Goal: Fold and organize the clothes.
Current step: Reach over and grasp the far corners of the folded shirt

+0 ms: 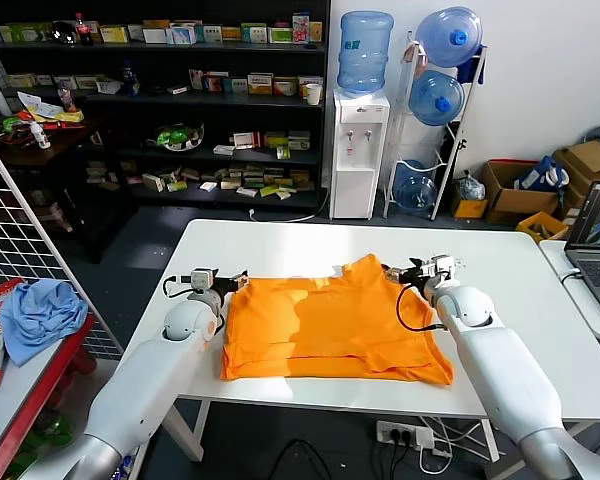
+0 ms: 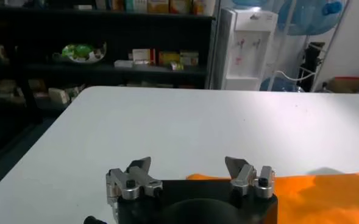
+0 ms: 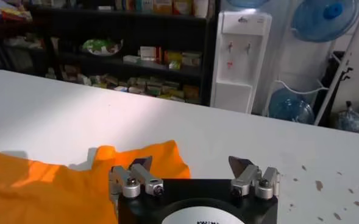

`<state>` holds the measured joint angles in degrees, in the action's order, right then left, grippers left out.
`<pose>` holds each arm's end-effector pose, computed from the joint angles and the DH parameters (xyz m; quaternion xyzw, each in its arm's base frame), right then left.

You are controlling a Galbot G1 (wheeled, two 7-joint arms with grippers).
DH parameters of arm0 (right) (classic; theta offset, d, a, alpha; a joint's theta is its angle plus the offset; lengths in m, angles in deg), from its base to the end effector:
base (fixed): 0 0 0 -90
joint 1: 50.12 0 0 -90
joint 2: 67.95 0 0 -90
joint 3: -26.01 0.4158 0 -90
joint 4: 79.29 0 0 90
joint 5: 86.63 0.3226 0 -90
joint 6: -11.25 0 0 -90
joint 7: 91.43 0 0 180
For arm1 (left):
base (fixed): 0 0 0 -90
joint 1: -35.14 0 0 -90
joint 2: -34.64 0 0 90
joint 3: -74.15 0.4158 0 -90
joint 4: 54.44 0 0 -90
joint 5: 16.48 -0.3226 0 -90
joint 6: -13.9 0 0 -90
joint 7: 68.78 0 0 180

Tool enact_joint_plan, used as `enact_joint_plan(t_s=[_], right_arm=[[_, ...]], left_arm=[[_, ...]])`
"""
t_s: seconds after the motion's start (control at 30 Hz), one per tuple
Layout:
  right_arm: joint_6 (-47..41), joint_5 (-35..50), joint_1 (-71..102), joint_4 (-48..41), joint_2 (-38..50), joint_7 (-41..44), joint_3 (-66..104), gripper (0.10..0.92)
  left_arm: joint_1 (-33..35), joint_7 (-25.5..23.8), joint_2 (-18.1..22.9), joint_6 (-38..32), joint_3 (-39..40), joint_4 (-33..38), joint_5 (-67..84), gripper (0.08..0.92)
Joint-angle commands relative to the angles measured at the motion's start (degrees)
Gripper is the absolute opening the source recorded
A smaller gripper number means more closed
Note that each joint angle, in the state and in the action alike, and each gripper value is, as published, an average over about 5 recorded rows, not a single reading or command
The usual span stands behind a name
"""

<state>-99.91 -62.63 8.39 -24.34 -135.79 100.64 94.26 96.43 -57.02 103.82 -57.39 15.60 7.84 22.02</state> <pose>0.5192 -0.1361 -0.3780 0.1272 -0.9562 0.0321 0.2616 0.4932 0.0619 -0.3933 -0.0379 -0.9677 0.0012 0.2494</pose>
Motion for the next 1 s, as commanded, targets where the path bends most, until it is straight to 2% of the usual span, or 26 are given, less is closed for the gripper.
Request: enact_joint_plan(t_s=[0.03,0.27,0.43,0.73,1.0], right_arm=[[1.24,-3.41,-4.84,-10.6,-4.62,2.96,-1.61,0.823],[1.06,-3.56,-3.66,-10.63,-4.78,2.95,-1.48,0.802],[1.1,-3.41,-3.43,-10.3,-4.88,2.53,-1.38,0.671],[2.46,-1.41,-2.36,-5.28,-3.82,-0.53,-1.86,0.411],[1.27,2.03,1.73,5.28,-0.51,-4.88,-2.91,0.186]], left_arm=[[-2.85,-0.21,2.57,1.17,0.19,-6.81,-0.65,0.823],[-1.85,-0.09,2.7,1.44,0.06,-5.73,-0.56,0.823],[-0.98,0.01,2.55,1.69,0.11,-4.46,-0.52,0.803],[1.33,0.82,0.6,0.75,0.01,-0.18,-0.06,0.56],[5.13,1.81,-2.66,-0.93,-0.7,7.32,0.54,0.326]])
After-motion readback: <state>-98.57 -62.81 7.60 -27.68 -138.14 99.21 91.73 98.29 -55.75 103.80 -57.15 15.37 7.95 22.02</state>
